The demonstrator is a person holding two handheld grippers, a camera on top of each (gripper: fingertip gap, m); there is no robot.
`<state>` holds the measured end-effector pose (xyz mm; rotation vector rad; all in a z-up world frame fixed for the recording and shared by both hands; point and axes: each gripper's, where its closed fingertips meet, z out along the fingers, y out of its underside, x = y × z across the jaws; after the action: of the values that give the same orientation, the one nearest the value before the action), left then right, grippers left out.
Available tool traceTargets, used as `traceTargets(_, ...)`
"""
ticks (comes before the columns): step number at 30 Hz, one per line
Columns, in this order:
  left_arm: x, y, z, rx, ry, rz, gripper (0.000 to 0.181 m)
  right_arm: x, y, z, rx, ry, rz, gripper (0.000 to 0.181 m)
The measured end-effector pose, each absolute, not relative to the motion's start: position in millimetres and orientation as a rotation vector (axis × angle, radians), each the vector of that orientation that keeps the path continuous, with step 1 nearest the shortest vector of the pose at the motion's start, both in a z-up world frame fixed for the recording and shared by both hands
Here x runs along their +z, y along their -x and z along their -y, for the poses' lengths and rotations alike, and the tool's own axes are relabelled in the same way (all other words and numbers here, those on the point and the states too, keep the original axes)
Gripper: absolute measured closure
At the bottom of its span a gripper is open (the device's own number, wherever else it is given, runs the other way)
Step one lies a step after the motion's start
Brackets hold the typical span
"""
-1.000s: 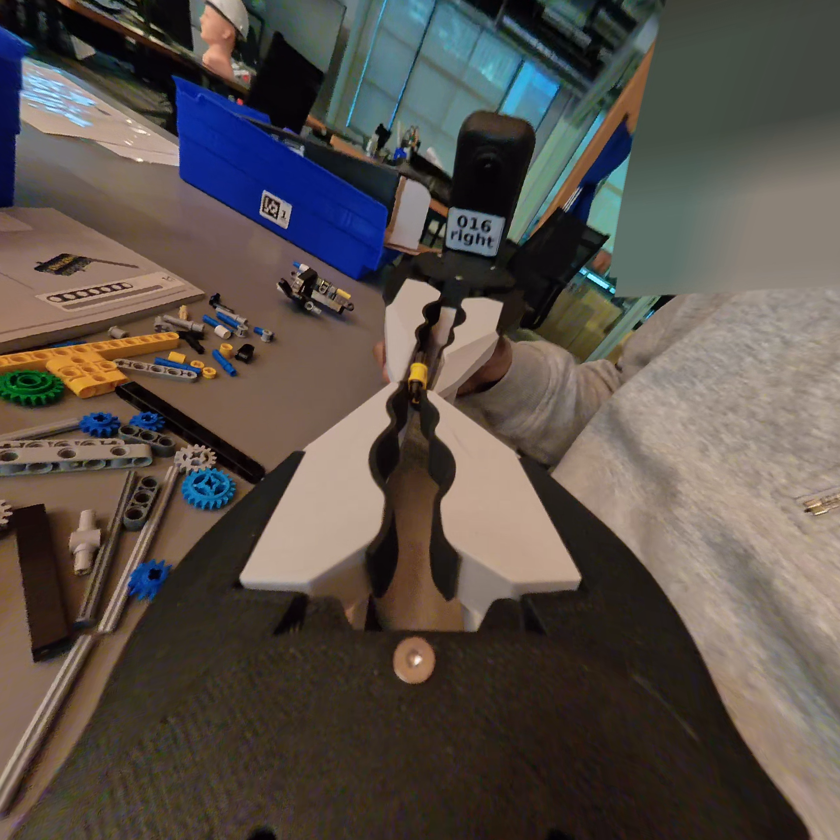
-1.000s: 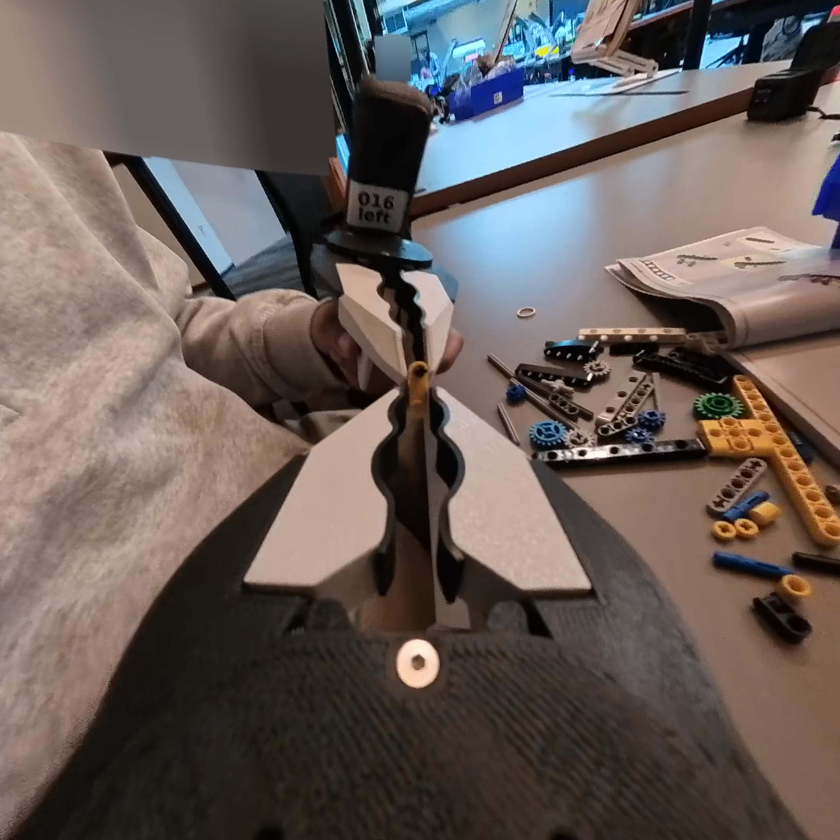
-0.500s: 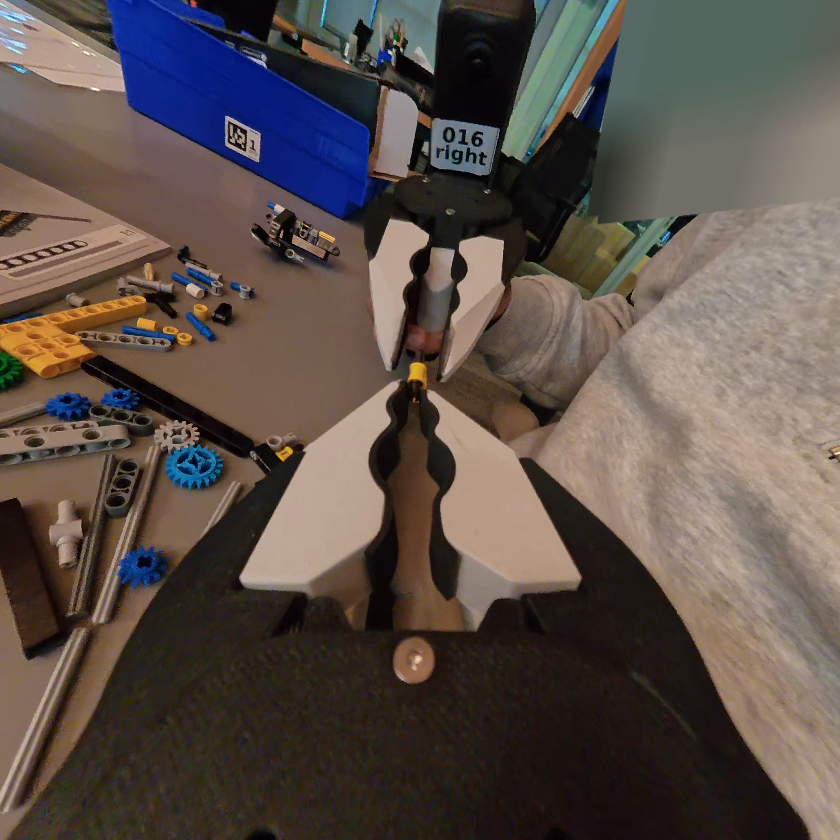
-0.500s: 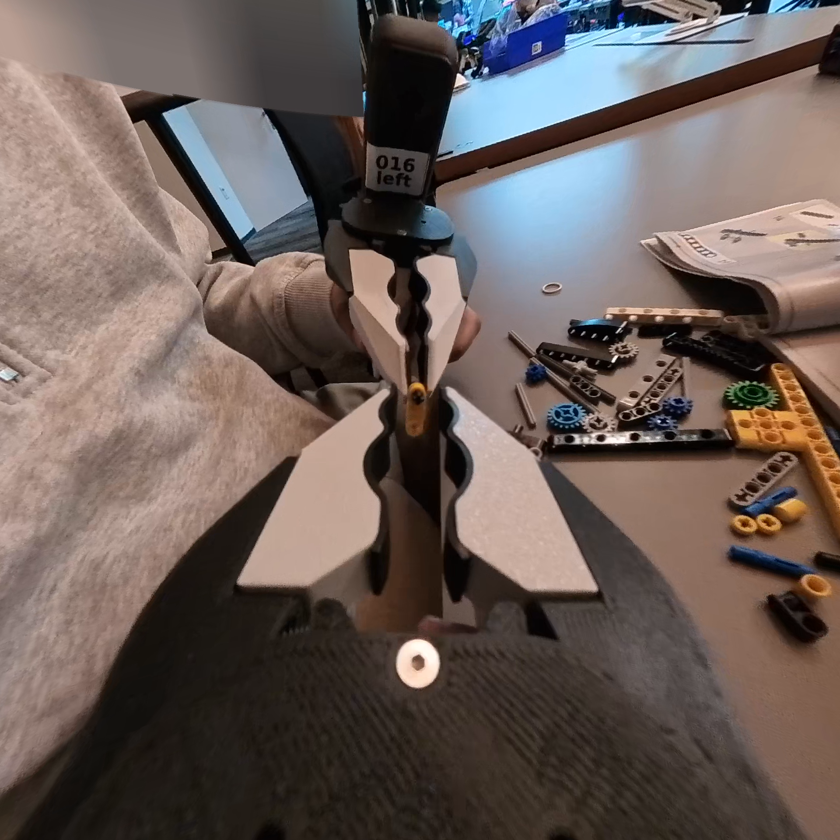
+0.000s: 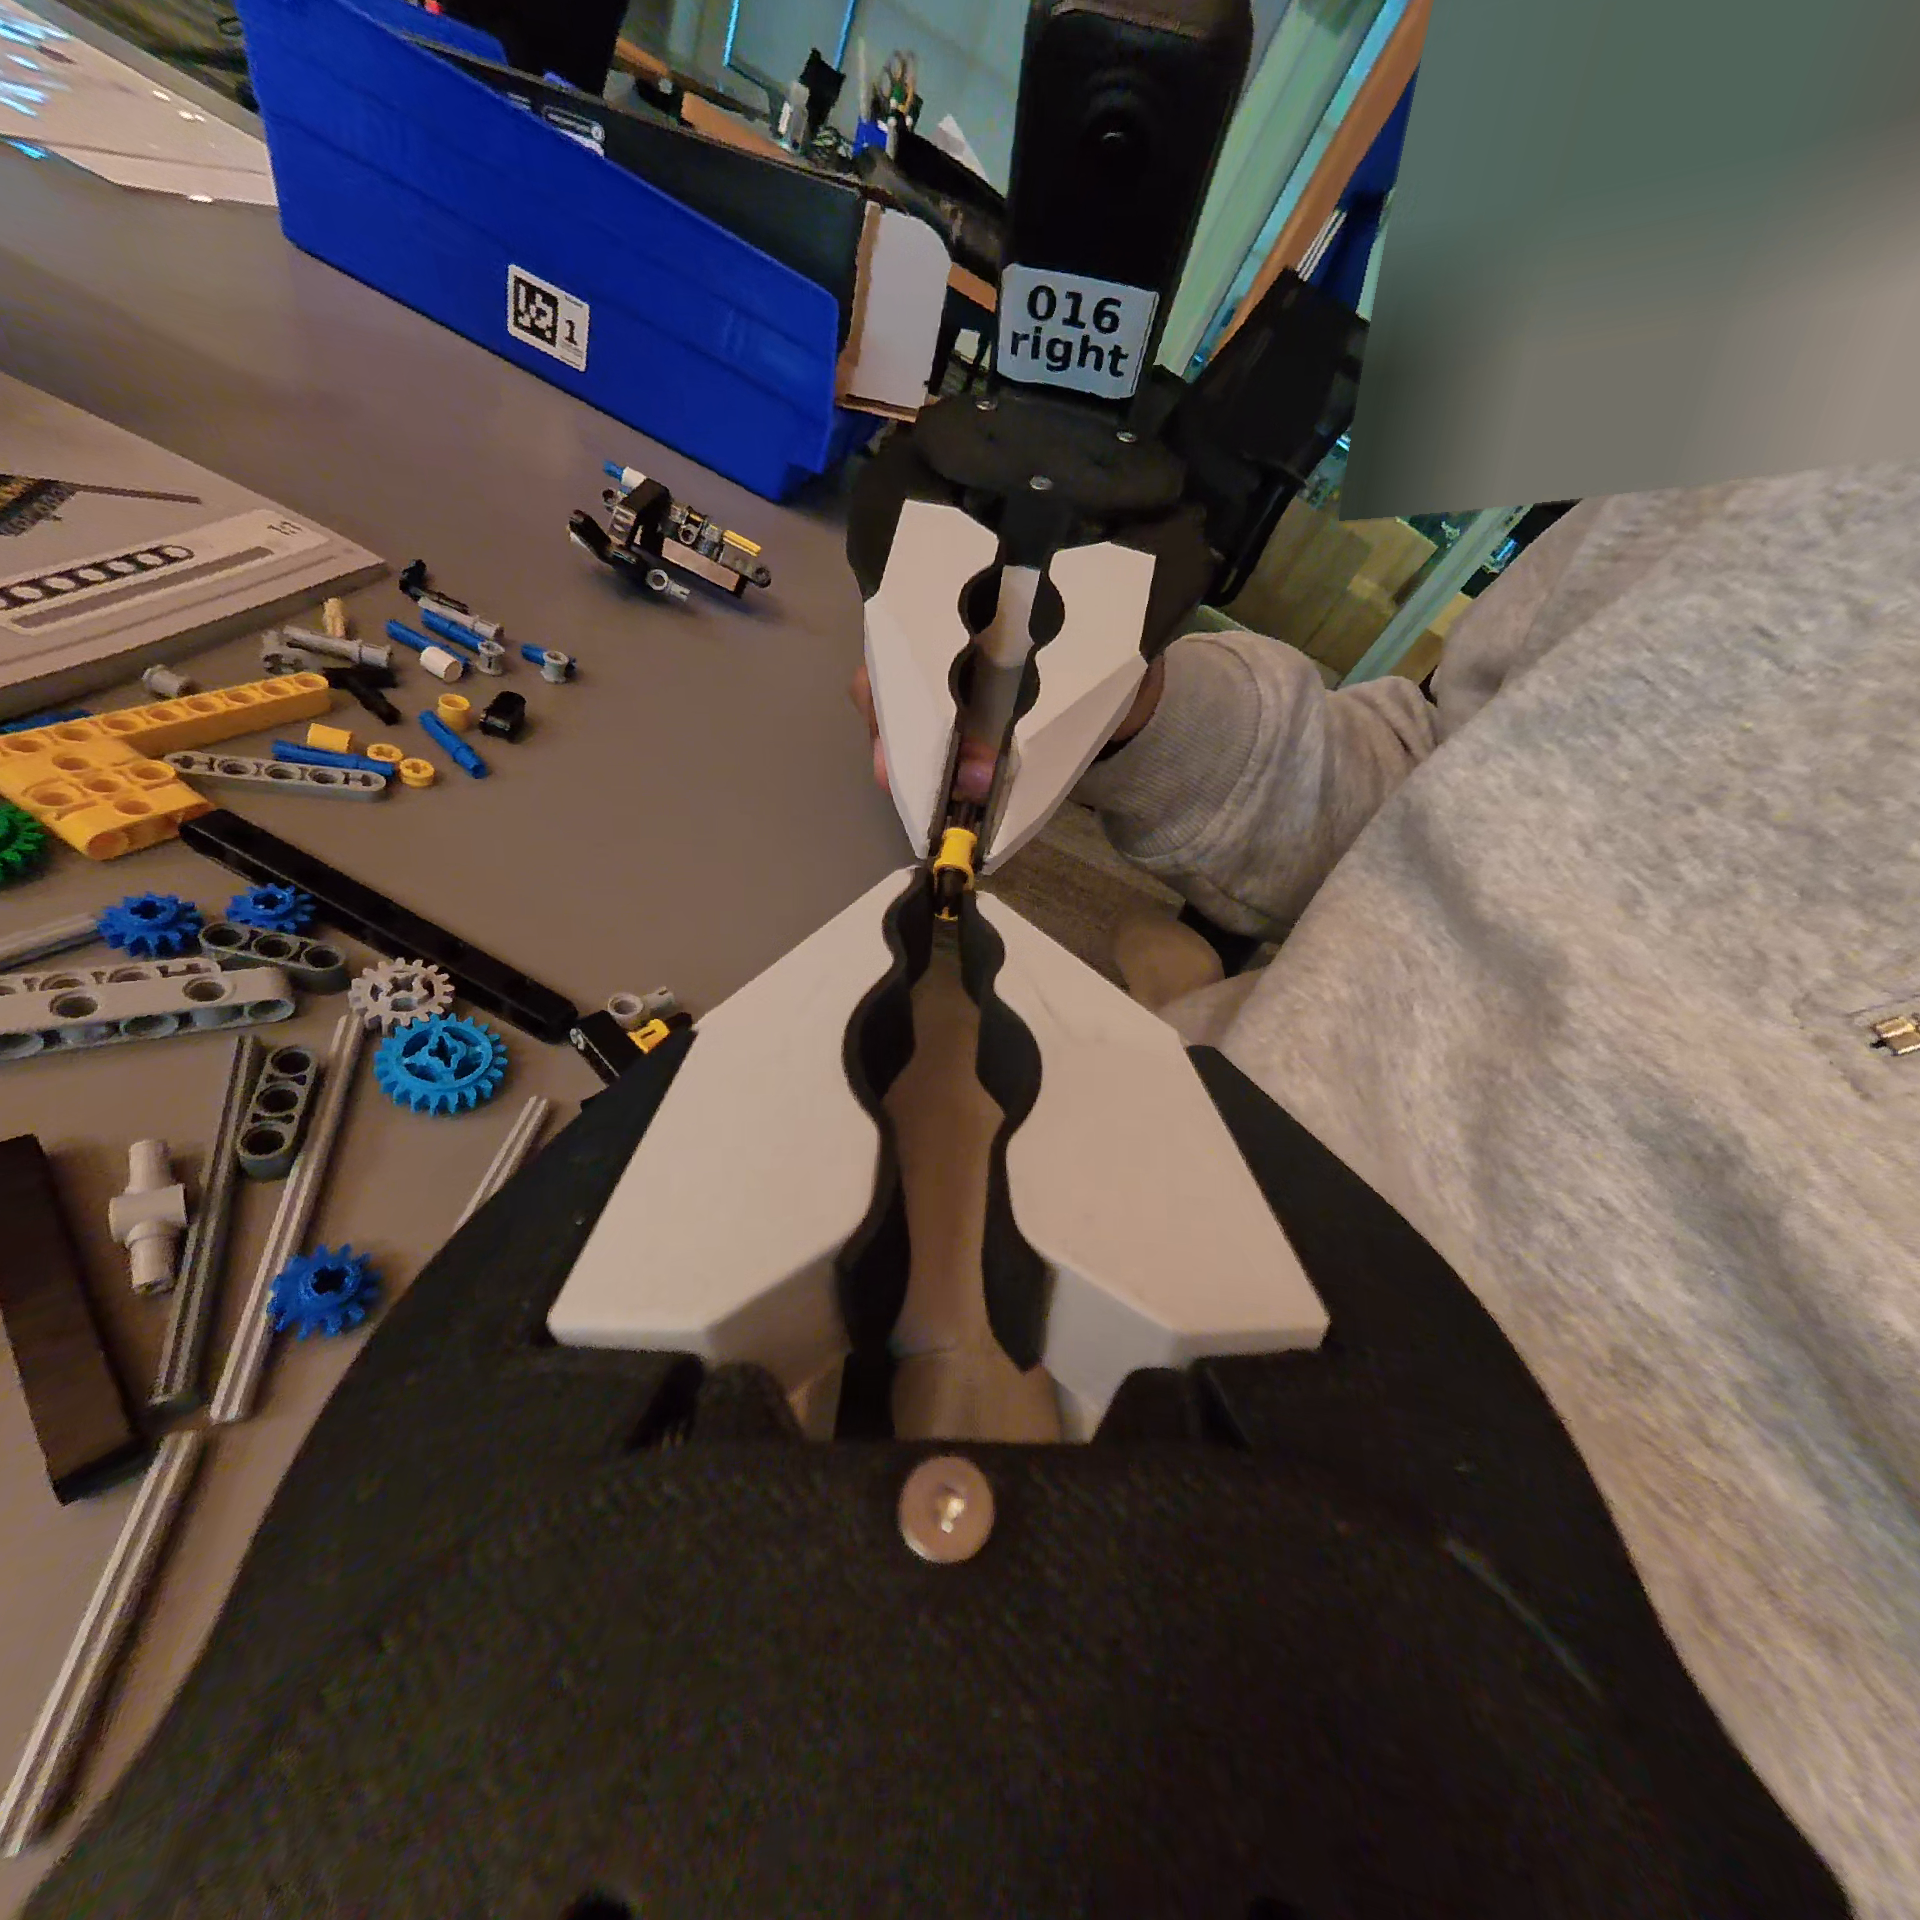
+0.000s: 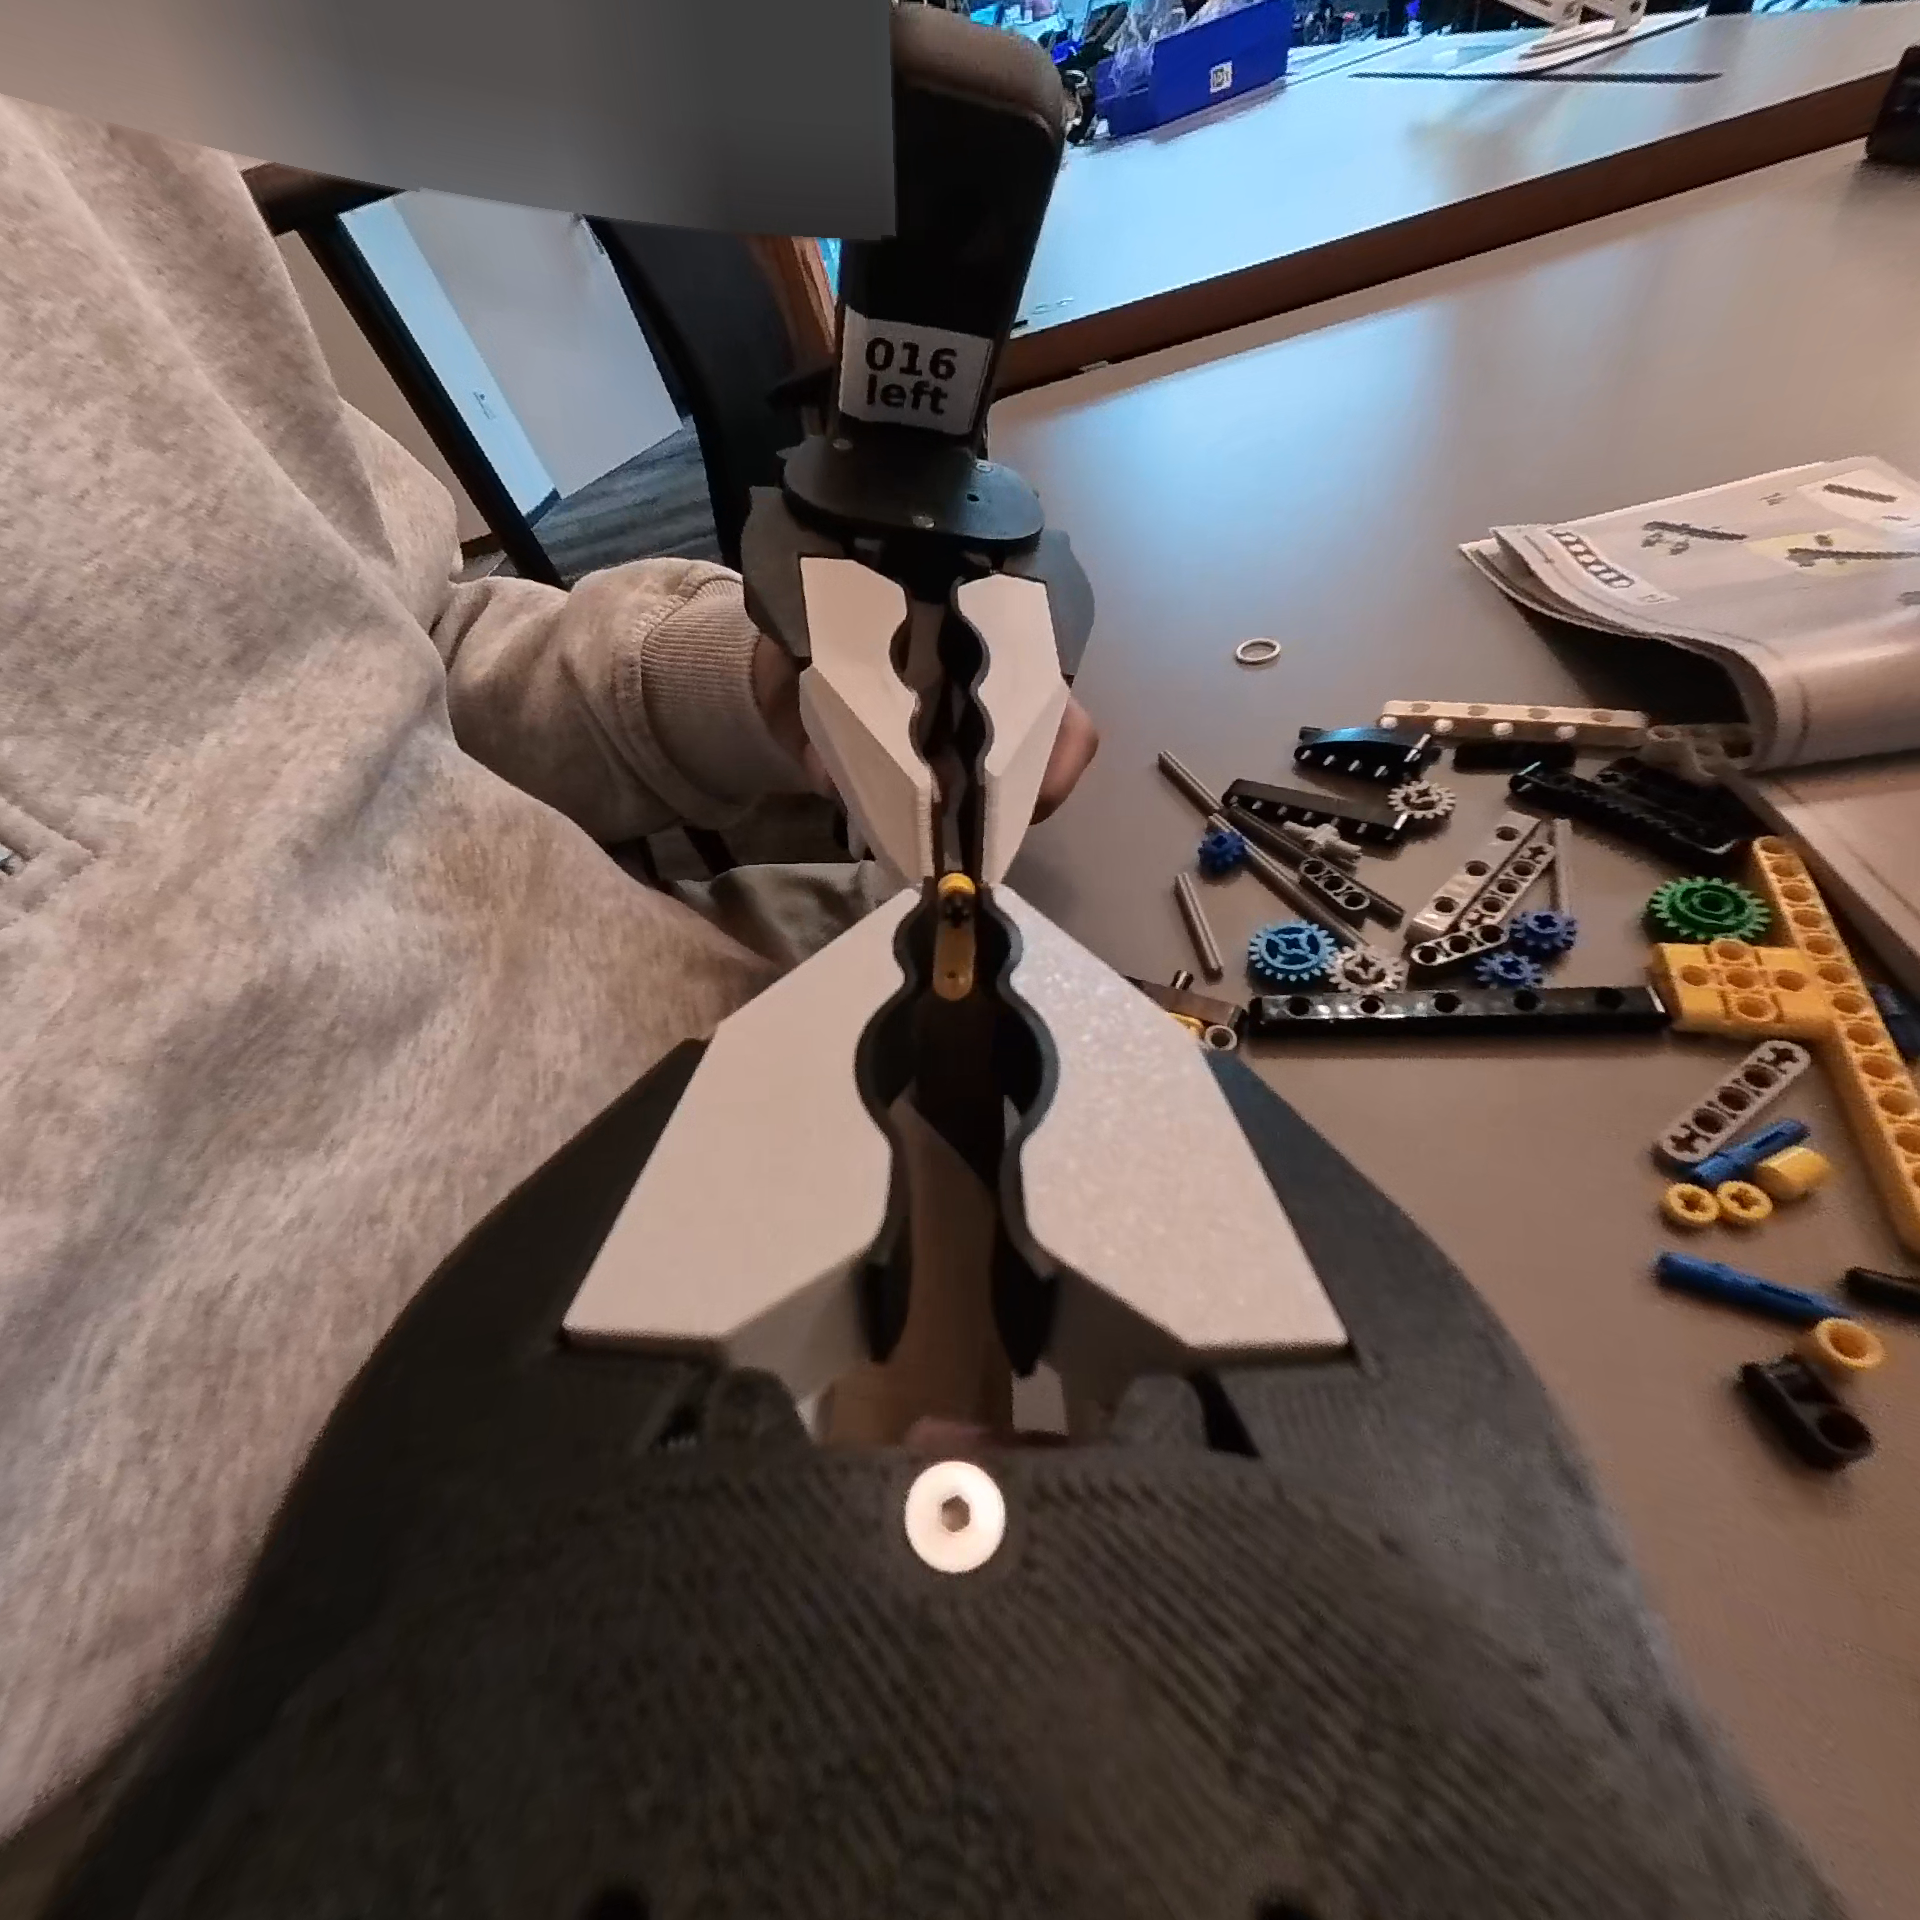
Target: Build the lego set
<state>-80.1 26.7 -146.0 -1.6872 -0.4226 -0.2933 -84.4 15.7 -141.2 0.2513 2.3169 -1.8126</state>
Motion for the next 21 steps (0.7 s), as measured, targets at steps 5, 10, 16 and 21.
traceTargets(5, -140.9, 80.5, -26.6, -0.295, 1.655, 0.422, 0.179, -136.3, 85.0, -15.8, -1.837, -0.27, -2.271, 0.176)
traceTargets(10, -141.6, 78.8, -27.3, -0.295, 1.665, 0.412, 0.18, -137.0, 84.0, -16.4, -1.833, -0.275, -2.222, 0.173)
traceTargets(16, -142.5, 78.6, -27.1, -0.295, 1.671, 0.41, 0.18, -137.7, 81.8, -17.9, -1.819, -0.261, -2.208, 0.162)
traceTargets(21, -142.8, 78.8, -26.4, -0.302, 1.671, 0.413, 0.18, -136.4, 82.2, -19.7, -1.827, -0.253, -2.209, 0.172)
